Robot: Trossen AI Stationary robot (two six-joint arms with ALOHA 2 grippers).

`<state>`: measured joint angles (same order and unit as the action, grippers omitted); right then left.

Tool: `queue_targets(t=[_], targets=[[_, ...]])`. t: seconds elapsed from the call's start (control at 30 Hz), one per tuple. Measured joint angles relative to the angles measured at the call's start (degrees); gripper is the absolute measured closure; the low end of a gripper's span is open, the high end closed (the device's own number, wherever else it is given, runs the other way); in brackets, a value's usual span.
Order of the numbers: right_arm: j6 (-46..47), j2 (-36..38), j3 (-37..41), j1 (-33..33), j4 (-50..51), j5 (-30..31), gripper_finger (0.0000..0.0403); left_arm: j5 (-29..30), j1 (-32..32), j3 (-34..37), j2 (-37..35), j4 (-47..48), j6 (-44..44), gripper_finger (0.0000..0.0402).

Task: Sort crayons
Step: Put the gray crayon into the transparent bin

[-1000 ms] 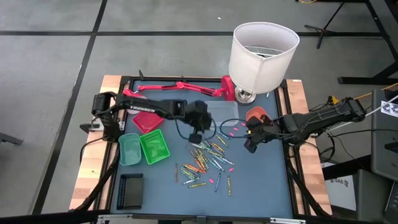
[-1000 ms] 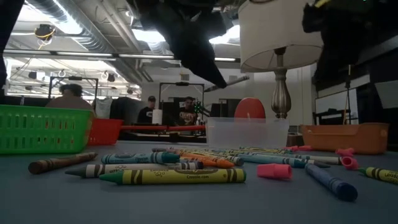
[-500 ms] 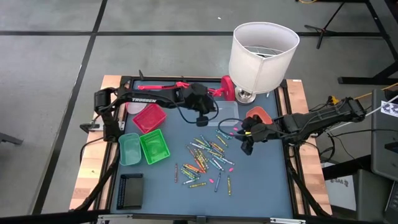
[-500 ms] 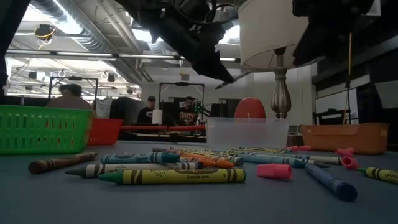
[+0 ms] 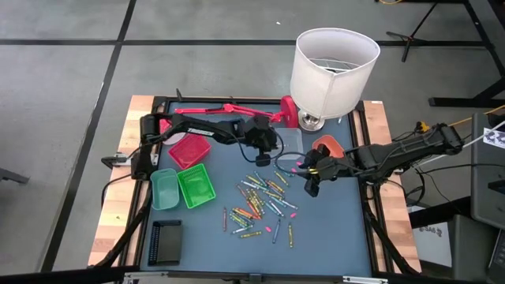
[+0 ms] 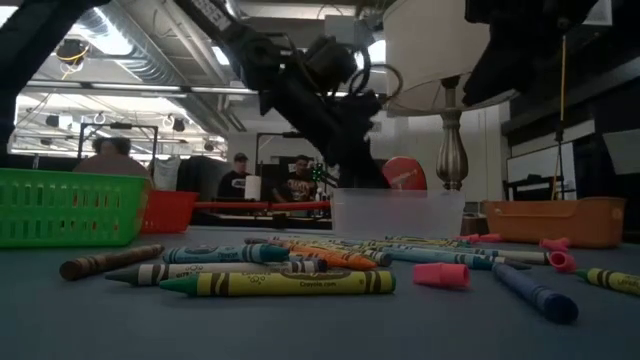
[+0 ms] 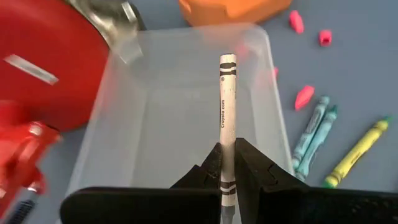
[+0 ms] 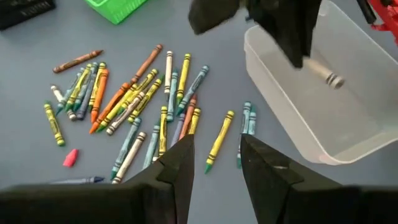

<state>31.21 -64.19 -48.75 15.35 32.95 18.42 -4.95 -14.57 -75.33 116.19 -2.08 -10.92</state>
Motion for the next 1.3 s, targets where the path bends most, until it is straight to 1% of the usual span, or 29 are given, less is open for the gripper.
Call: queue_targets(t=[0.13, 0.3, 0.4, 0.53, 0.67, 0.77, 0.9, 1.0, 1.13, 1.2, 1.3], targets=[[-1.73, -0.68, 0.0, 0.0, -0.27, 0.58, 0.0275, 0.04, 0.0, 0.0, 1.89, -0.17, -0.02, 0.0396], [-1.58, -1.13, 0.0, 0.0, -0.24, -0.4, 0.0275, 0.03, 0.0, 0.0, 1.87, -1.02, -0.07, 0.0391], [-1.52, -1.11, 0.0, 0.0, -0.3, -3.28, 0.0275, 0.03, -0.04, 0.0, 1.87, -1.81, 0.2, 0.0372], [-1.51, -1.3, -0.02, 0.02, -0.34, -6.15, 0.0275, 0.04, -0.07, 0.0, 1.85, -1.43, -0.17, 0.0331], [-1.5, -2.12, -0.02, 0.0, -1.59, -6.45, 0.0275, 0.01, -0.05, 0.0, 1.51, -1.85, -0.15, 0.0298], [-0.93, -3.3, -0.02, 0.02, -5.29, -8.13, 0.0275, 0.02, -0.07, -0.98, 1.36, -0.99, -0.15, 0.0284], [0.51, -5.59, -0.02, 0.07, -9.77, -13.91, 0.0275, -0.29, 0.05, -3.31, 0.13, 0.91, -0.2, 0.0277], [0.49, -7.71, -0.02, 1.09, -10.73, -15.21, 0.0275, -0.57, 0.56, -5.61, -1.31, 4.95, -0.2, 0.0277], [0.46, -10.71, -0.02, 3.34, -10.33, -12.96, 0.0275, -0.72, 2.08, -8.1, -4.0, 13.21, -0.51, 0.0277], [0.44, -12.0, -0.04, 4.48, -10.98, -12.92, 0.0275, -0.76, 3.02, -9.01, -5.53, 19.48, -1.54, 0.0277], [0.44, -13.68, -0.03, 6.37, -10.86, -11.95, 0.0275, -0.74, 4.71, -9.53, -7.8, 25.95, -1.64, 0.0276]])
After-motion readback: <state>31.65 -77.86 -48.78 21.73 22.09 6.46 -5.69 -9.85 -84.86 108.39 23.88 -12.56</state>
